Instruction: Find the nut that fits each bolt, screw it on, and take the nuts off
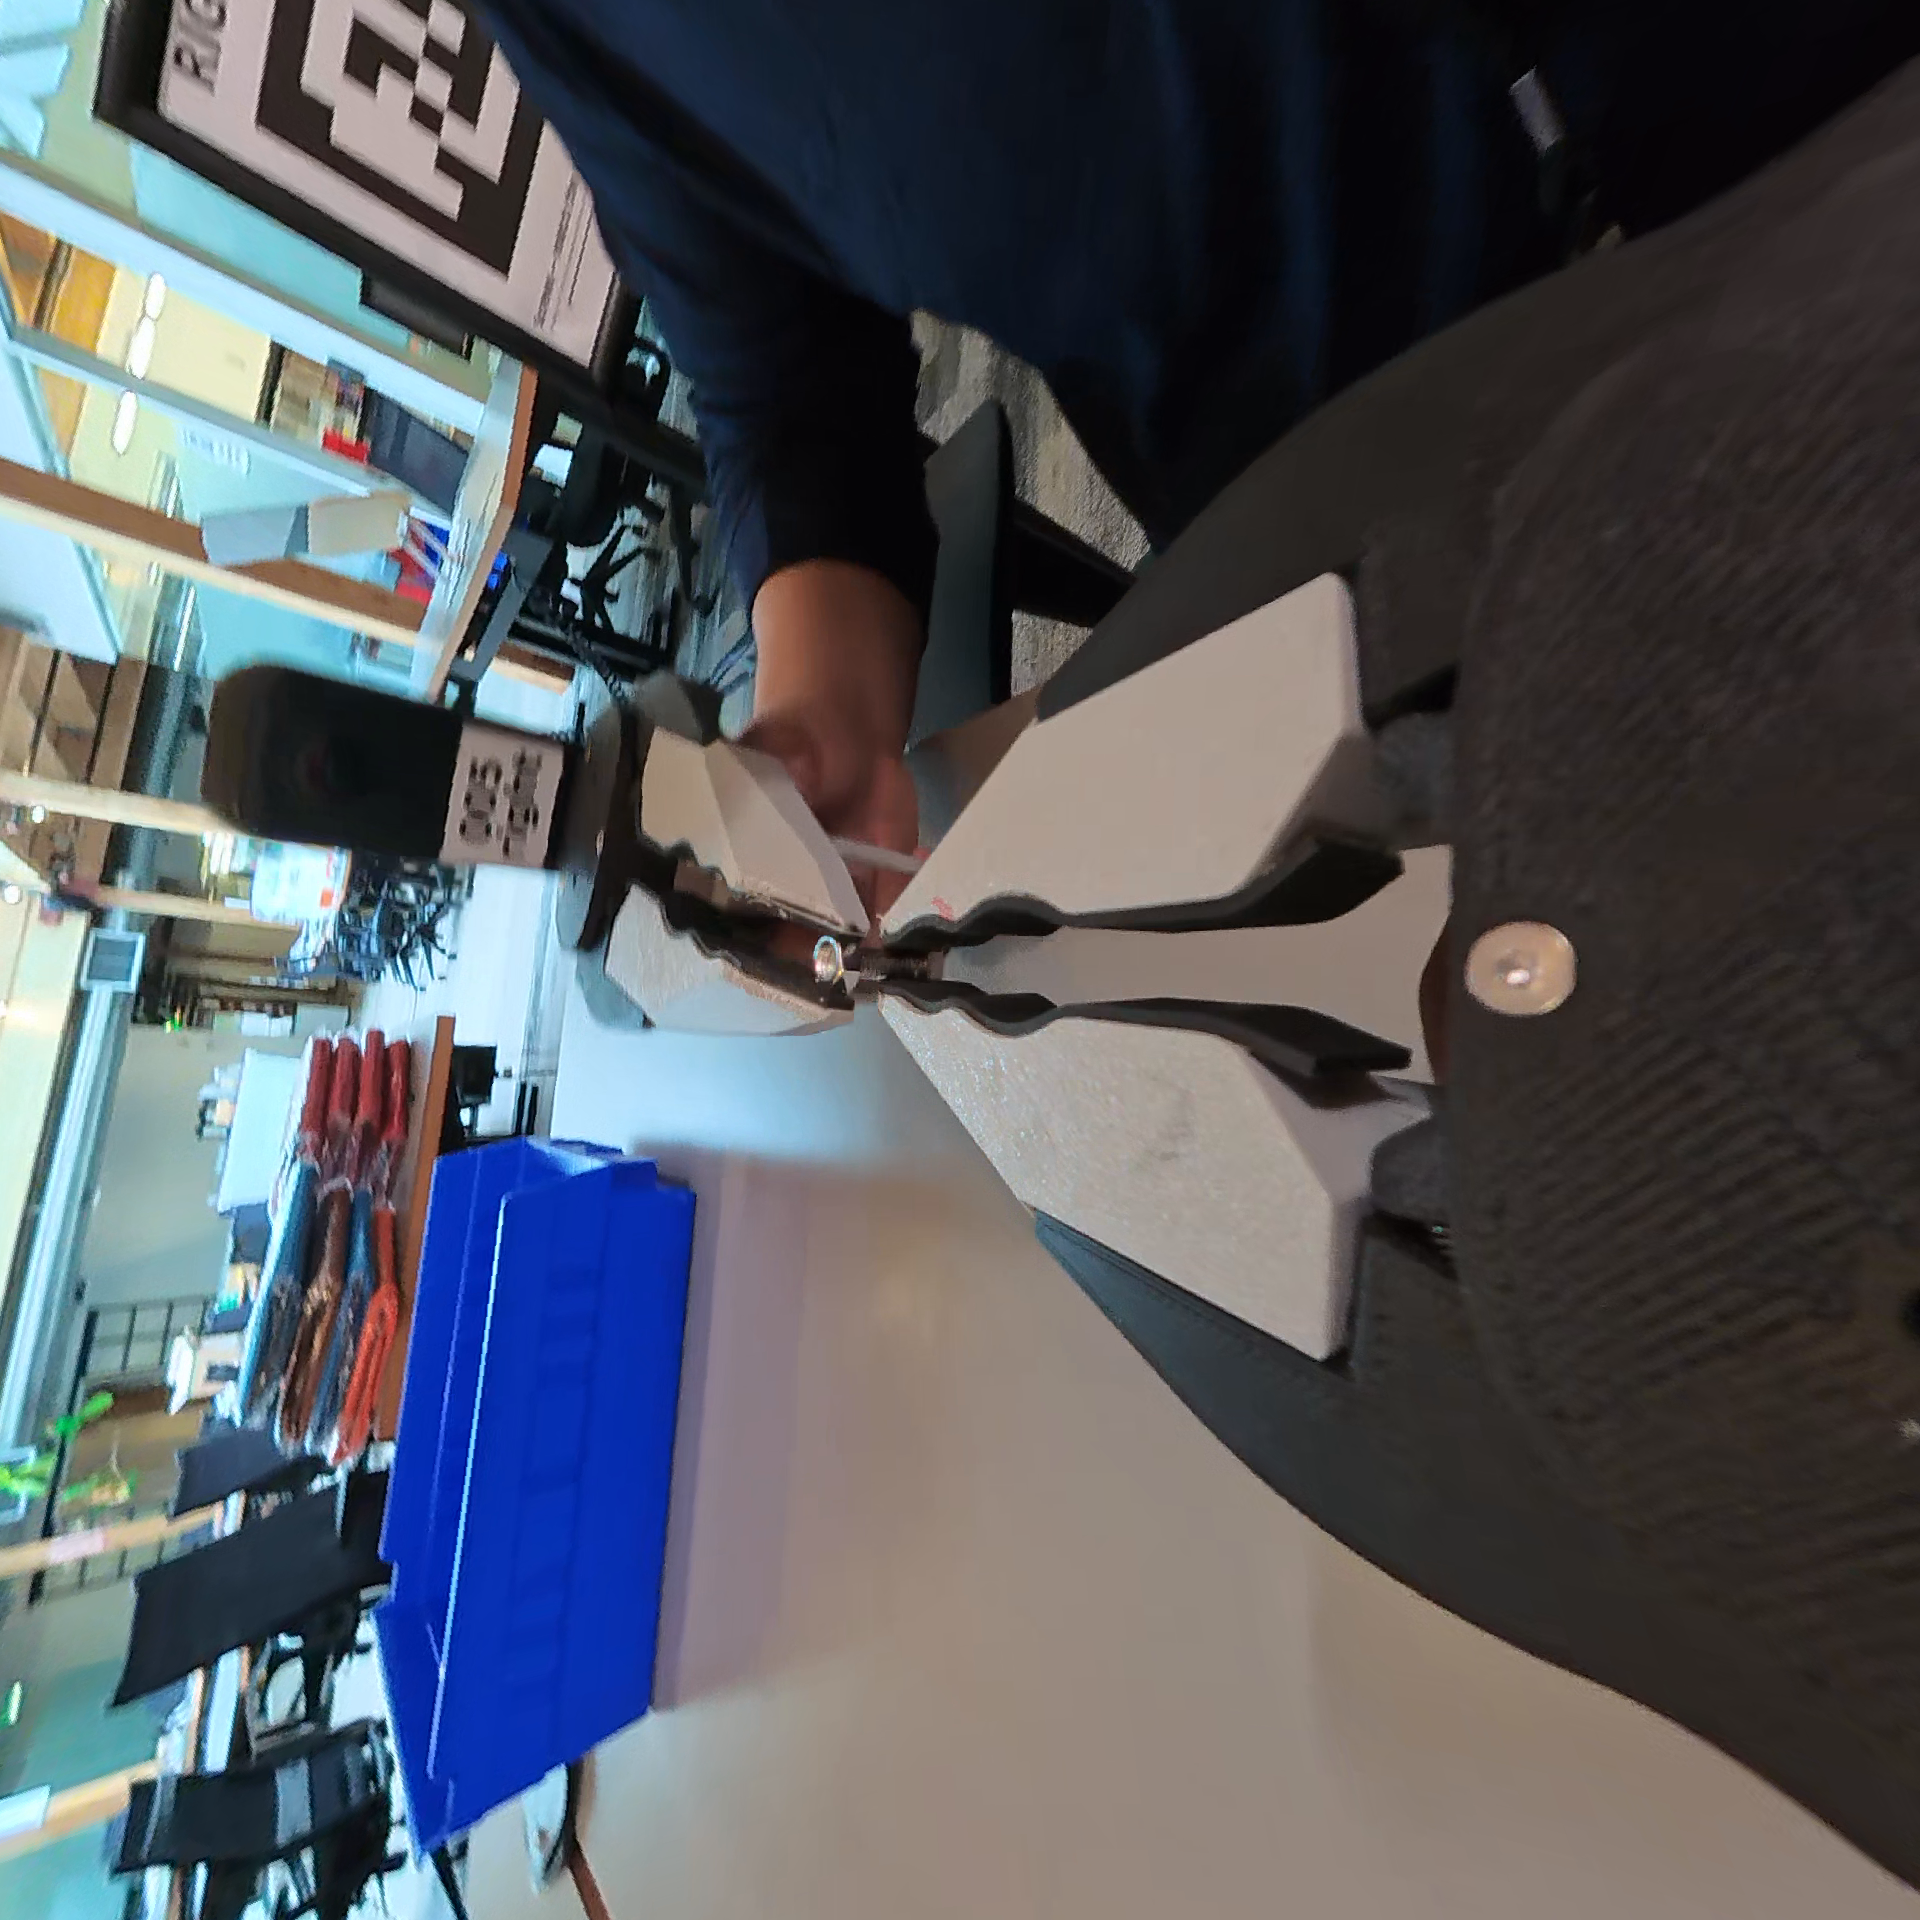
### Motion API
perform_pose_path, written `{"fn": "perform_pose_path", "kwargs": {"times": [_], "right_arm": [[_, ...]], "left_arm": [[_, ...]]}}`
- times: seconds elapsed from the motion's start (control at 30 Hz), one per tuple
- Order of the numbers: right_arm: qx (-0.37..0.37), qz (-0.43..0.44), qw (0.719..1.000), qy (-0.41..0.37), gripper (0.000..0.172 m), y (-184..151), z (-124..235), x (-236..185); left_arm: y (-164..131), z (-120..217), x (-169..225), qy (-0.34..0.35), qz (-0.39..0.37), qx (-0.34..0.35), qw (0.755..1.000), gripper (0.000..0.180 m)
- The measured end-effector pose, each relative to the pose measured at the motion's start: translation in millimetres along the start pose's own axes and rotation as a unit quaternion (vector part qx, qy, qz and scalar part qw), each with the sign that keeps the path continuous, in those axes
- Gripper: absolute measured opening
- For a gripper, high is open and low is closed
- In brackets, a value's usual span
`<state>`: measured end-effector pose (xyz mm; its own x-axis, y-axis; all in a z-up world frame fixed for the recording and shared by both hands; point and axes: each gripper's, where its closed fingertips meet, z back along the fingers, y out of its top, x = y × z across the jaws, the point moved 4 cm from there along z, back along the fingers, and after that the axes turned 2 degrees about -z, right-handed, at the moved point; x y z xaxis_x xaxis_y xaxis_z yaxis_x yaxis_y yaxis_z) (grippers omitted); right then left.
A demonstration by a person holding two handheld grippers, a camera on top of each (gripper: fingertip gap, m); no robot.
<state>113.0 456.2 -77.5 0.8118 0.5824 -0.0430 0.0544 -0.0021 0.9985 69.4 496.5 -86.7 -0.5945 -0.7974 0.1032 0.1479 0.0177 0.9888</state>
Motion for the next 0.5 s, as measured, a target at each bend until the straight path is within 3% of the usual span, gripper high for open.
{"fn": "perform_pose_path", "kwargs": {"times": [0.5], "right_arm": [[-0.013, 0.039, 0.973, -0.225, 0.006, -8.7, -5.5, -1.4]], "left_arm": [[-6.6, -1.7, -8.7, 0.036, 0.008, -0.019, 0.999, 0.003]]}}
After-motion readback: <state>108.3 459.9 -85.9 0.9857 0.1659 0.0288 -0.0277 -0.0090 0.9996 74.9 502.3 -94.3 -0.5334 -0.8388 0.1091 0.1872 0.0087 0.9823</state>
